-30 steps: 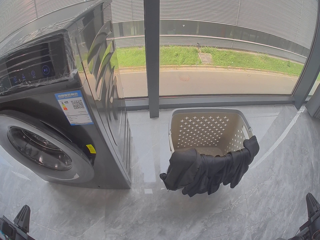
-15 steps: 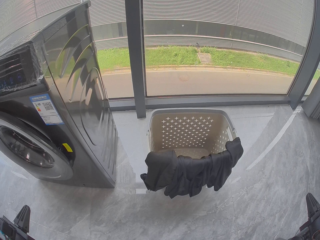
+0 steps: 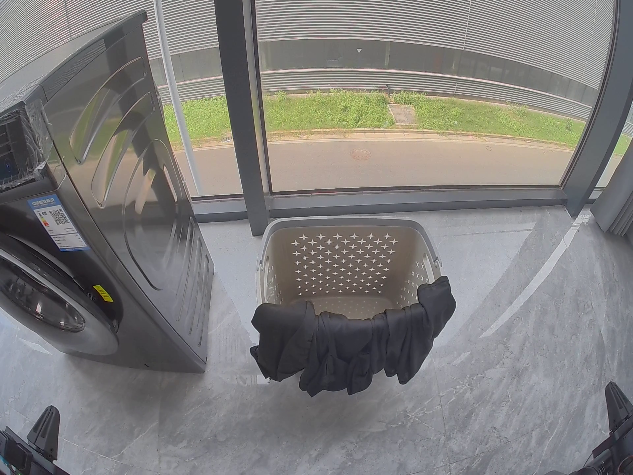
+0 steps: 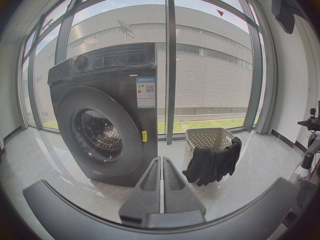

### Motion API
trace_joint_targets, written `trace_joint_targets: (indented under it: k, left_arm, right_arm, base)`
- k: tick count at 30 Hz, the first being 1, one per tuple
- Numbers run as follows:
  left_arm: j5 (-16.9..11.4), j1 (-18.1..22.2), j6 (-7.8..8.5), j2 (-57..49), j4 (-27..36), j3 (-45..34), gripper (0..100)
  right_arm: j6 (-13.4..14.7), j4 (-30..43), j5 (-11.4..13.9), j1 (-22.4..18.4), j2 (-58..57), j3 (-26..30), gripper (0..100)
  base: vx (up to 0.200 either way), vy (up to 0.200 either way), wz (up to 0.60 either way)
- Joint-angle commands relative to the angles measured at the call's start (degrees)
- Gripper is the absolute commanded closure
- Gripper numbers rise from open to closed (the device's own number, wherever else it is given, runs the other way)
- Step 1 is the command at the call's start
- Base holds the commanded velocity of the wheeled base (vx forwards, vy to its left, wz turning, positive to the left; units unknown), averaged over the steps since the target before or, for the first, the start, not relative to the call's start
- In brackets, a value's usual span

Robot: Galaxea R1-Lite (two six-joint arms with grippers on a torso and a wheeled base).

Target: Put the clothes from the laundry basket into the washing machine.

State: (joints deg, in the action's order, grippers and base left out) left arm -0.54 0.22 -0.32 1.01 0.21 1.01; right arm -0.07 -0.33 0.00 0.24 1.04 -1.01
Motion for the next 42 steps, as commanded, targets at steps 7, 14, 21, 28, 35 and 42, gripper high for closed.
trace_joint_targets:
  k: [7,14,21,28,35,42]
  left_arm:
    - [0.01,-0.04,-0.12,-1.01,-0.03,-1.01,100]
    - [0.01,-0.04,-0.12,-1.01,-0.03,-1.01,100]
    - [0.01,0.04,-0.12,-1.01,-0.03,-1.01,100]
    - [0.01,-0.04,-0.12,-1.01,-0.03,-1.01,100]
    - [0.01,-0.04,-0.03,-1.01,-0.03,-1.01,100]
    - [0.01,-0.04,-0.12,-1.01,-0.03,-1.01,100]
  right_arm:
    - [-0.01,-0.02,0.0,0.02,-1.04,1.01,100]
    - [-0.01,-0.02,0.0,0.02,-1.04,1.01,100]
    - [-0.01,-0.02,0.0,0.02,-1.04,1.01,100]
    - [-0.01,-0.02,0.0,0.02,-1.04,1.01,100]
    - [-0.01,-0.02,0.0,0.02,-1.04,1.01,100]
    - [-0.01,-0.02,0.0,0.02,-1.04,1.01,100]
  base:
    - [0.2,0.0,0.0]
    - [0.171,0.0,0.0]
    - [0.0,0.0,0.0]
    - [0.0,-0.171,0.0]
    - [0.0,-0.086,0.0]
    - [0.0,0.0,0.0]
